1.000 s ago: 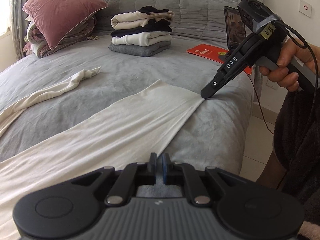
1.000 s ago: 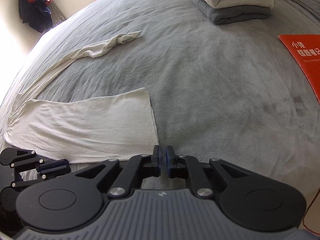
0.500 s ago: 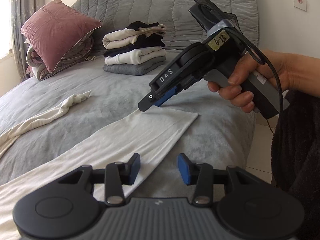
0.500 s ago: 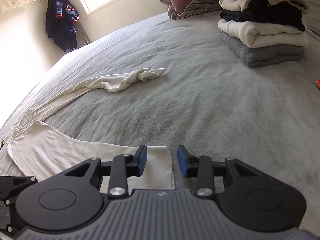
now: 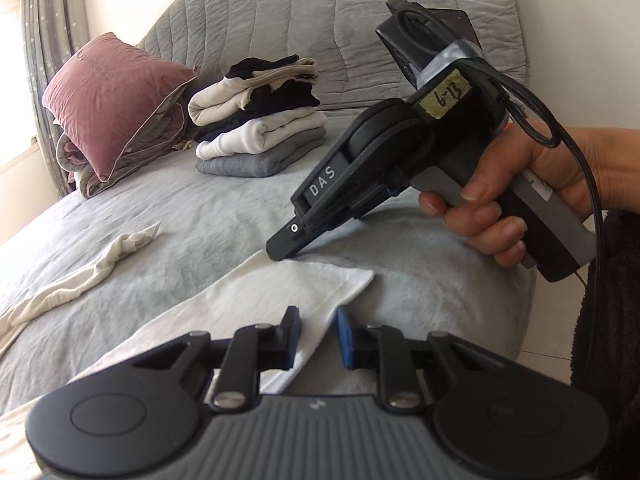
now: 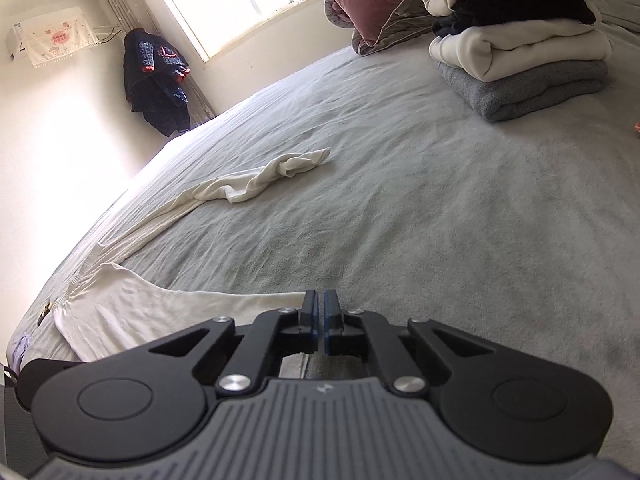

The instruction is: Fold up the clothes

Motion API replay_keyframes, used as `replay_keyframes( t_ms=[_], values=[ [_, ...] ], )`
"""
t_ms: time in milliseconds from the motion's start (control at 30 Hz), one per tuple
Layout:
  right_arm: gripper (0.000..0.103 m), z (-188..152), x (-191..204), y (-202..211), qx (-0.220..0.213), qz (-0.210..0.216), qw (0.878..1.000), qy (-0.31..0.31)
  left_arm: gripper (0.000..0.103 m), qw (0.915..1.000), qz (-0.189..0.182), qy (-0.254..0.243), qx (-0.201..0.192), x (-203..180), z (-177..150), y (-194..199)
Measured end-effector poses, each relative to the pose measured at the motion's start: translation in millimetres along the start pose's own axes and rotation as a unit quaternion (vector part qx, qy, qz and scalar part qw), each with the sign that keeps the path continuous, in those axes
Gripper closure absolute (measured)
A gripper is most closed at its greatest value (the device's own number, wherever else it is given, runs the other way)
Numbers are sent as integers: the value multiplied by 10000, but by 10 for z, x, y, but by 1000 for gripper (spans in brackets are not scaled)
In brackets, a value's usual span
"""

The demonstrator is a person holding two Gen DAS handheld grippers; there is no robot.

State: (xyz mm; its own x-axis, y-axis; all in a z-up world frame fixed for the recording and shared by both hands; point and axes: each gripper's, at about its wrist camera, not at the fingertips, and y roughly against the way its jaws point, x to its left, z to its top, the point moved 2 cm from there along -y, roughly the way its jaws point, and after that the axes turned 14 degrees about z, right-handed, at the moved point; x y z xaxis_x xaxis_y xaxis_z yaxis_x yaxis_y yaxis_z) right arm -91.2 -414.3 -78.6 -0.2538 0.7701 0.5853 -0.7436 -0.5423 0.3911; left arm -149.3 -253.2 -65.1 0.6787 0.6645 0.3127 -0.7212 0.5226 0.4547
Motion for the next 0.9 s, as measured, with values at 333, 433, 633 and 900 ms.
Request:
replay_keyframes(
  t_ms=[333,433,633,900],
  values=[
    [103,111,-101,325,-447,-238,9985,-231,103,9978,-186,600,-212,-67,33,117],
    [103,94,-182,358,-353,-476,9978,-288,102,9979,-226,602,-96,-90,-18,54],
    [89,60,-106,332,-273,-459,9983,-251,87,9957,-406,826,-127,-36,-1,87],
    [66,129,122,302,-230,-627,9978,22,55,9933,-572,991,-136,161,3,339]
  ],
)
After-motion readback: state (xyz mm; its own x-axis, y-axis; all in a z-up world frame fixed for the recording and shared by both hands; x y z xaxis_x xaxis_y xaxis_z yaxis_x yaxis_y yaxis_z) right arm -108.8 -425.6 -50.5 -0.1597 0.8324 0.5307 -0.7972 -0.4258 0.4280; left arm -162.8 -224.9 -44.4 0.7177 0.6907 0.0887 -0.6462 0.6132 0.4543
